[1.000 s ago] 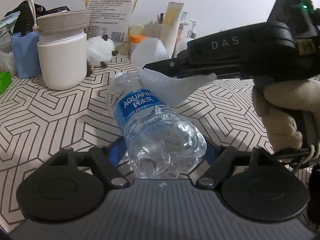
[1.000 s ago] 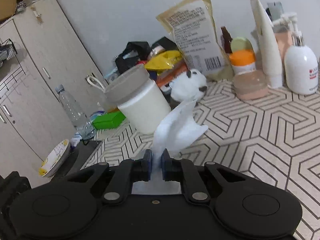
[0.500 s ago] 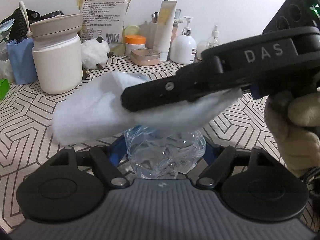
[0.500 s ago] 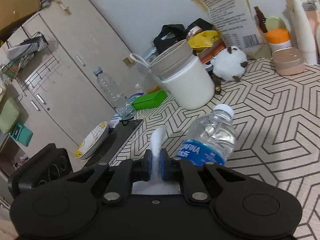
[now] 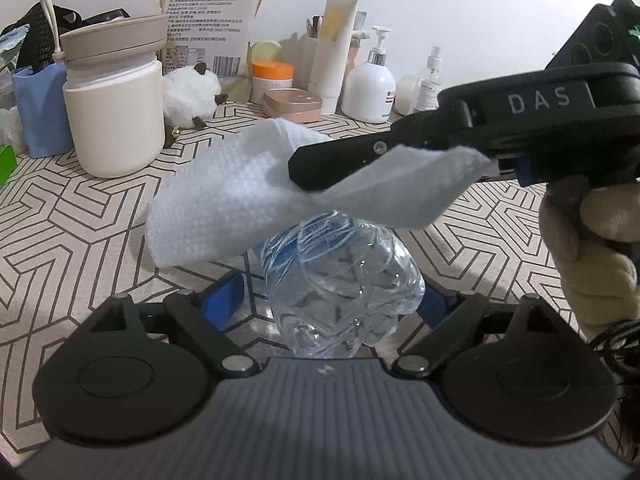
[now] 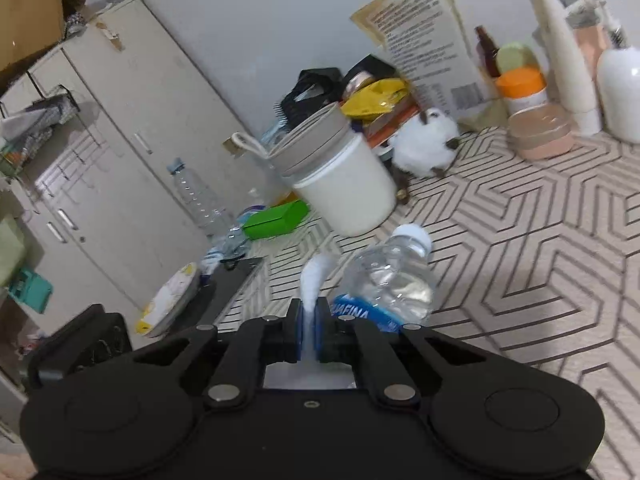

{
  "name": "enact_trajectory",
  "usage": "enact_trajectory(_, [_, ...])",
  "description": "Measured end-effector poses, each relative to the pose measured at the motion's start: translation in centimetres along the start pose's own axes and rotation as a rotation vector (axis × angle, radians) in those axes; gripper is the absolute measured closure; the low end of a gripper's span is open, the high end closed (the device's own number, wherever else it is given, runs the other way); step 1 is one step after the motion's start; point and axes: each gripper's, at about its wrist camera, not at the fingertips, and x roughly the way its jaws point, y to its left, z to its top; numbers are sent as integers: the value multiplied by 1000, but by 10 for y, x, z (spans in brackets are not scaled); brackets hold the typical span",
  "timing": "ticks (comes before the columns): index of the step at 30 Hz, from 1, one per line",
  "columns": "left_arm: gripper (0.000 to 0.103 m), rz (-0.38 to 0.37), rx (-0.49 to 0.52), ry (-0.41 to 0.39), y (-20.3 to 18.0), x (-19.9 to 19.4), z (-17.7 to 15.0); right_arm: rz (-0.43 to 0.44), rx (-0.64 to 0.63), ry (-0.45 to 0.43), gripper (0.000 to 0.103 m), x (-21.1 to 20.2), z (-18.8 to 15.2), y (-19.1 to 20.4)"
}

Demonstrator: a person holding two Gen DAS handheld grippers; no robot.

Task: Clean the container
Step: 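Hold the bottle with the left tool while the right tool wipes over its bottom end, then hold the bottle with the left tool while the right tool wipes along its label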

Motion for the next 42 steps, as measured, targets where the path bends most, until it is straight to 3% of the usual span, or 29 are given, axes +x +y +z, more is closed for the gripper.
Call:
enact_trajectory(10, [13, 8, 1, 4, -2, 2, 3, -12, 28, -14, 99, -5, 0, -5])
enact_trajectory(12, [13, 8, -1, 4, -1, 1, 2, -61, 19, -23, 96, -9, 1, -7])
enact_trajectory(14, [12, 12, -7, 1, -1, 1, 2, -95, 17, -23, 82, -9, 1, -10])
enact_trajectory(17, [12, 11, -15, -2, 0, 1, 2, -103, 34, -25, 79, -8, 1, -15])
enact_trajectory(23, [10, 14, -14, 0, 0, 2, 2, -111, 34, -26, 79, -9, 0, -14])
enact_trajectory(26, [8, 18, -24, -4, 2, 2, 2, -157, 11, -30, 79, -12, 0, -11])
enact_trajectory(35, [5, 41, -116, -52, 15, -4, 2, -208, -13, 15, 78, -3, -3, -14])
enact_trajectory(39, [2, 66, -136, -43, 16, -2, 3, -163, 15, 106, 78, 20, -11, -18])
enact_trajectory(42, [2, 66, -136, -43, 17, 0, 4, -121, 23, 134, 83, 30, -16, -16])
